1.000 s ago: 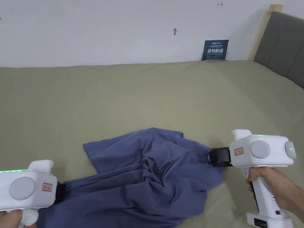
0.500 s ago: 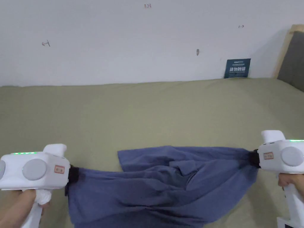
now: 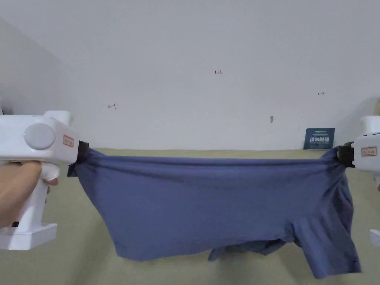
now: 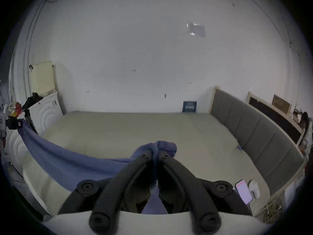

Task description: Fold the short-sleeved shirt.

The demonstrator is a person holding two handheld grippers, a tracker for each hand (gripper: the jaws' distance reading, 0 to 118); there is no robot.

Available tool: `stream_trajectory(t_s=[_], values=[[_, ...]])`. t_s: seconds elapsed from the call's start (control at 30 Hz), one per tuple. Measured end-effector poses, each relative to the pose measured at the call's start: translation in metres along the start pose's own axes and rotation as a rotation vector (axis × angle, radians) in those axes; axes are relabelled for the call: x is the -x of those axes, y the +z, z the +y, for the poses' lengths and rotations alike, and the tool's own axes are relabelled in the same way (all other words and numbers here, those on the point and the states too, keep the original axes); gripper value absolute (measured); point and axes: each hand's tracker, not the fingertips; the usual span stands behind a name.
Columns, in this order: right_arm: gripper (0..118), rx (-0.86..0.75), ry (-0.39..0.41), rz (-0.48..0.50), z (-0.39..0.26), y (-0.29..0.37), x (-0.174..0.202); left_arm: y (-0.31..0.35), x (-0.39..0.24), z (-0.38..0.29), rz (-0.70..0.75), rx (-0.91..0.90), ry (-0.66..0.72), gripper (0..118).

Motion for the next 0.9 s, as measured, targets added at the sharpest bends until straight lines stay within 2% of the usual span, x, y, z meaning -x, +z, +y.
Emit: stream_trajectory(t_s=[0.13,0.5,0.67,0.9], values=[[6,-0.059,-0.021,-0.041,0.036,-0.004,0.004,-0.008,-0.008,0.033,0.029,-0.033,0.01,6],[6,-0.095,0.056,-0.155,0.108,-0.091,0.002,-0.091,-0.054,0.102,0.124,-0.089,-0.025,6],[6,-0.1,0.008,-0.158,0.105,-0.14,0.001,-0.138,-0.066,0.102,0.15,-0.102,-0.02,6],[6,-0.067,0.0,-0.183,0.055,-0.208,0.017,-0.217,-0.068,0.064,0.174,-0.08,-0.003,6]])
